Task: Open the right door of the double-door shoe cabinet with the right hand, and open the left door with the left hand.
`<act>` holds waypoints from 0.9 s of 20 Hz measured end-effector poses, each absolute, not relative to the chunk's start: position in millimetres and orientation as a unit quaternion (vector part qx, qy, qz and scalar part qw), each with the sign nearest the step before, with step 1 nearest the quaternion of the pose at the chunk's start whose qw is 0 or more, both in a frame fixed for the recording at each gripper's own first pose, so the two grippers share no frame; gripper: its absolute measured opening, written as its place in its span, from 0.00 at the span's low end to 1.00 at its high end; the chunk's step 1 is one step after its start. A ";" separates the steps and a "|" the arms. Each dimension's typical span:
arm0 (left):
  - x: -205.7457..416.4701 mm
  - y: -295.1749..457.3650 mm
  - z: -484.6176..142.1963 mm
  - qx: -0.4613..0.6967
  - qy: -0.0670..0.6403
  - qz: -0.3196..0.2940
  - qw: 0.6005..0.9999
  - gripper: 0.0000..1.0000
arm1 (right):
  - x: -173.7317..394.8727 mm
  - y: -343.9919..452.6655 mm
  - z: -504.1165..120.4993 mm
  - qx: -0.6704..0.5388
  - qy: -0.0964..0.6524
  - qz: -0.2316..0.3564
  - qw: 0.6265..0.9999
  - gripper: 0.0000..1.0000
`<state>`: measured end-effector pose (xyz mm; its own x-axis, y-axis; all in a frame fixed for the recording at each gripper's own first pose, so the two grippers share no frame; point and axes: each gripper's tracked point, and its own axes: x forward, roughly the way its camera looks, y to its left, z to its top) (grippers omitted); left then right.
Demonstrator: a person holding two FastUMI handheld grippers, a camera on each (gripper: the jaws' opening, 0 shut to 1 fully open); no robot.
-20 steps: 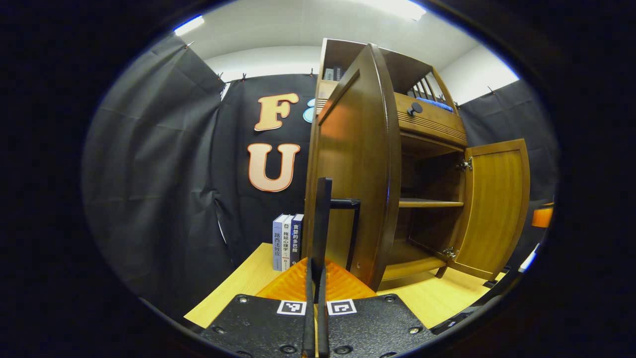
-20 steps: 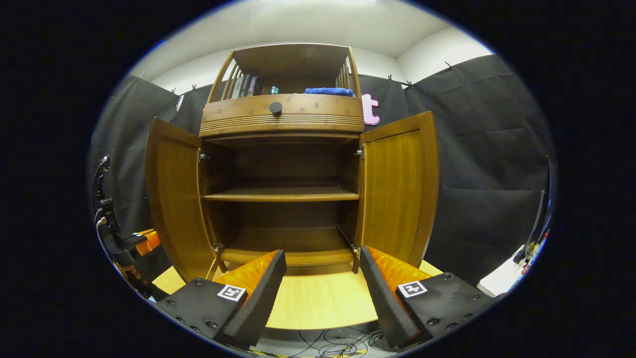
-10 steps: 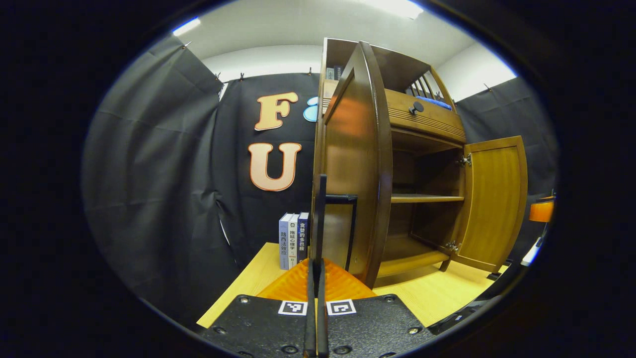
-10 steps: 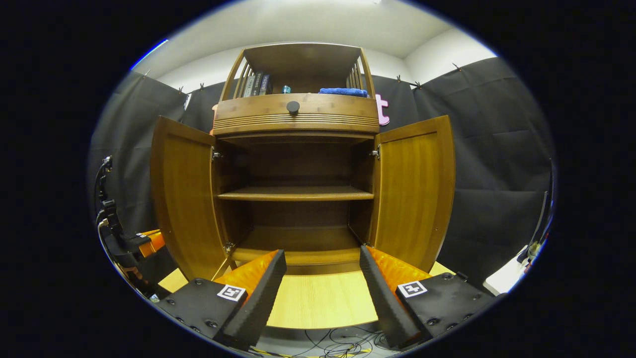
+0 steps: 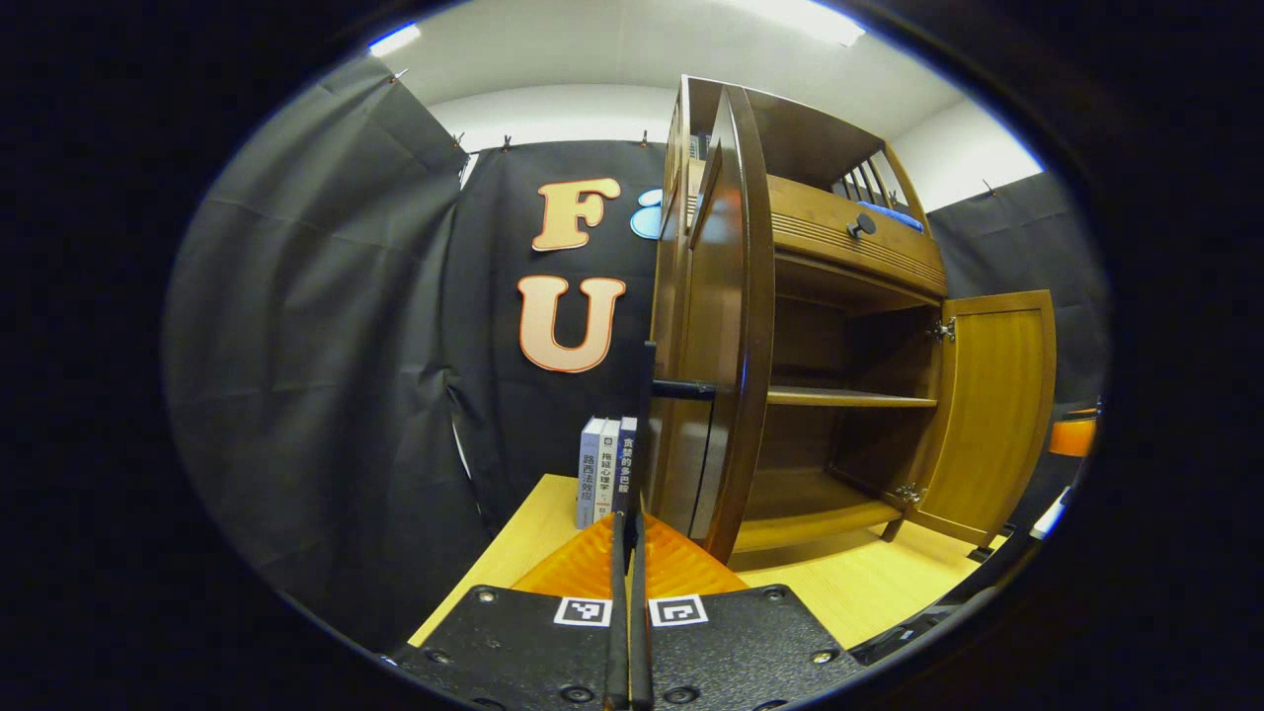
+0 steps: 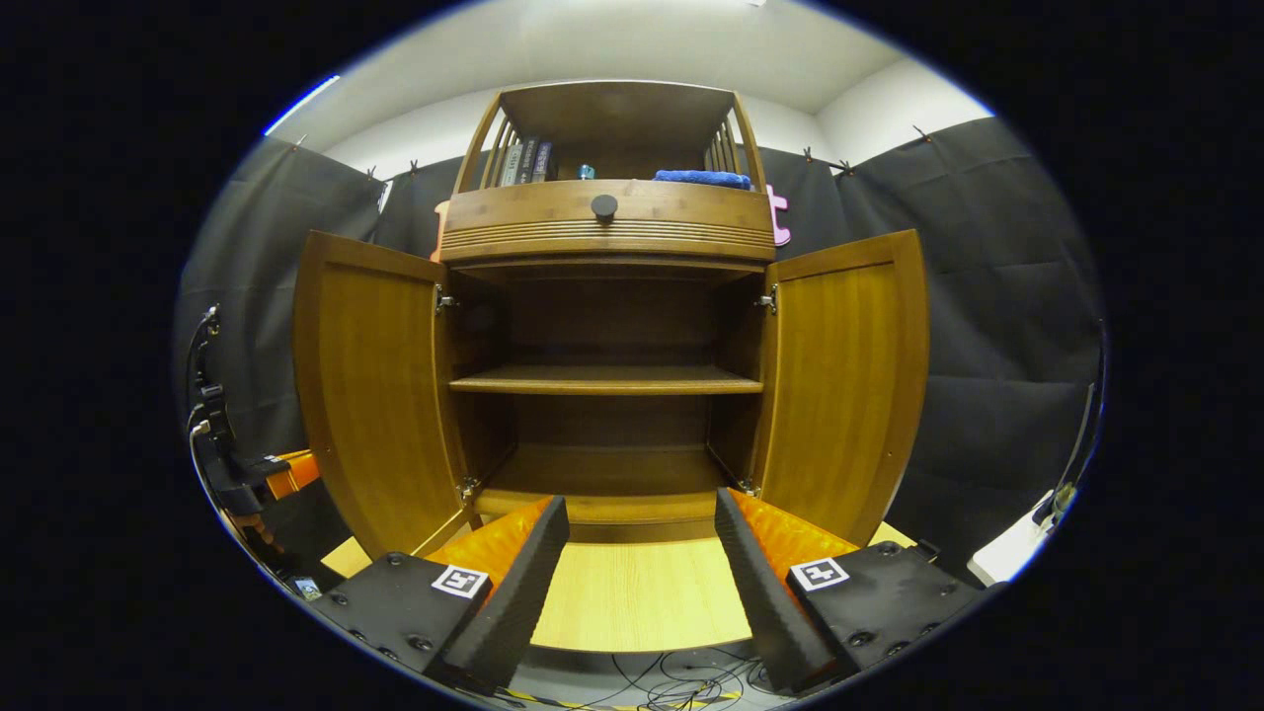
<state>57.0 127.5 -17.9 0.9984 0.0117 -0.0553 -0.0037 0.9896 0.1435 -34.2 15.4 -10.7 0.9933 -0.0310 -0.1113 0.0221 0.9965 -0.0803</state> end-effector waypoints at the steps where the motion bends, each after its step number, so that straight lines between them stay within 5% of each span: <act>1: 53.9 127.0 -16.9 0.082 0.026 0.005 0.996 0.00 | -32.8 19.0 -10.1 -0.039 0.056 -0.010 0.998 0.90; 12: 15.8 142.3 2.5 0.014 0.049 0.047 0.998 0.00 | -23.7 24.0 -10.0 -0.036 0.055 -0.005 0.998 0.90; 18: 5.4 107.2 27.7 0.038 0.040 0.021 0.998 0.00 | -20.5 26.2 -5.7 -0.040 0.052 -0.004 0.998 0.91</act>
<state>5.4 107.2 27.7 0.9959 0.0447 -0.0783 -0.0386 0.9963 0.0769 -20.5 26.2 -5.7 0.9946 -0.0113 -0.1034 0.0030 0.9968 -0.0797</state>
